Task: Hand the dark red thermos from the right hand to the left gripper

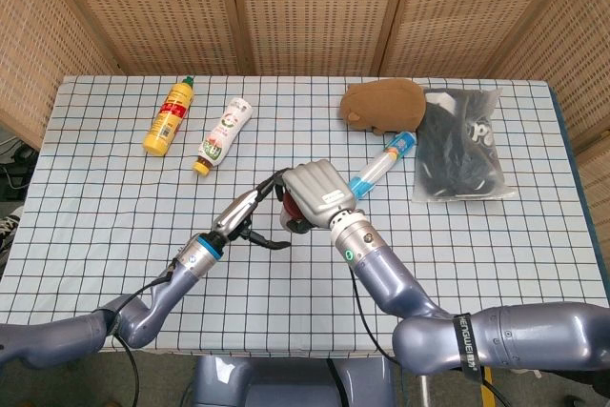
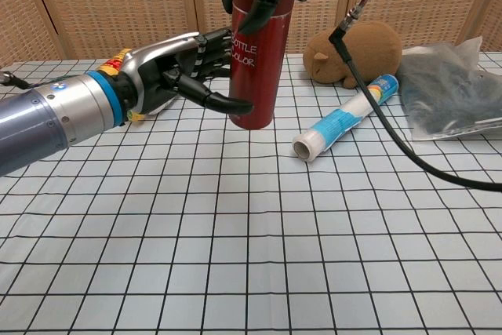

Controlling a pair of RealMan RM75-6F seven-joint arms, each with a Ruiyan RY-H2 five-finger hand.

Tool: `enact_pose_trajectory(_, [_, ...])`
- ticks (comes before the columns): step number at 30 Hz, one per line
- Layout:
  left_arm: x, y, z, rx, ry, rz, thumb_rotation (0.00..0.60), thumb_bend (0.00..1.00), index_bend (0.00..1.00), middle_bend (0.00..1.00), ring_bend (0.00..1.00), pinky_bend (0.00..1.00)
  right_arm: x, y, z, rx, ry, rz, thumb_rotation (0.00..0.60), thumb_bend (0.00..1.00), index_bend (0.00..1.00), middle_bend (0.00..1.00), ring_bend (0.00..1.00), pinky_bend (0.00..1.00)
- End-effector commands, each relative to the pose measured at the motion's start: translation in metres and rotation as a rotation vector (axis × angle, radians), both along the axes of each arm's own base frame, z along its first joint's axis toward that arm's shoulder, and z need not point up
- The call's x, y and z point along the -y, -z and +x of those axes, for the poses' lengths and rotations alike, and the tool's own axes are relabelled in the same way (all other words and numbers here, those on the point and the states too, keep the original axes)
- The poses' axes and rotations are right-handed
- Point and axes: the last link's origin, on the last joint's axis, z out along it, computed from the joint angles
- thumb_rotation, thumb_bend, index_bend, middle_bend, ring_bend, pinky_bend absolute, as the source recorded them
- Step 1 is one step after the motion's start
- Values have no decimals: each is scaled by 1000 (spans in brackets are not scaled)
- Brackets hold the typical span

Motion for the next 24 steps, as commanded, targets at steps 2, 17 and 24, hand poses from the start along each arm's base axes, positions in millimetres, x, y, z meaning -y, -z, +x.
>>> enact_pose_trajectory(2, [-3, 5, 9, 11, -4, -5, 600, 0, 0, 0, 0, 0, 0, 2, 1, 0, 2, 1, 600, 760, 624, 572, 544, 698])
enact_pose_trajectory(17, [-3, 17, 41, 30, 22, -20, 600, 175, 629, 485, 447, 423, -1, -3, 0, 14, 6, 0, 600, 761, 624, 572, 544, 698])
enact_pose_trajectory(24, [4, 20, 47, 41, 16, 3, 600, 334, 750, 561, 503, 454, -2, -7, -3, 16, 4, -1, 600, 761, 624, 572, 544, 698])
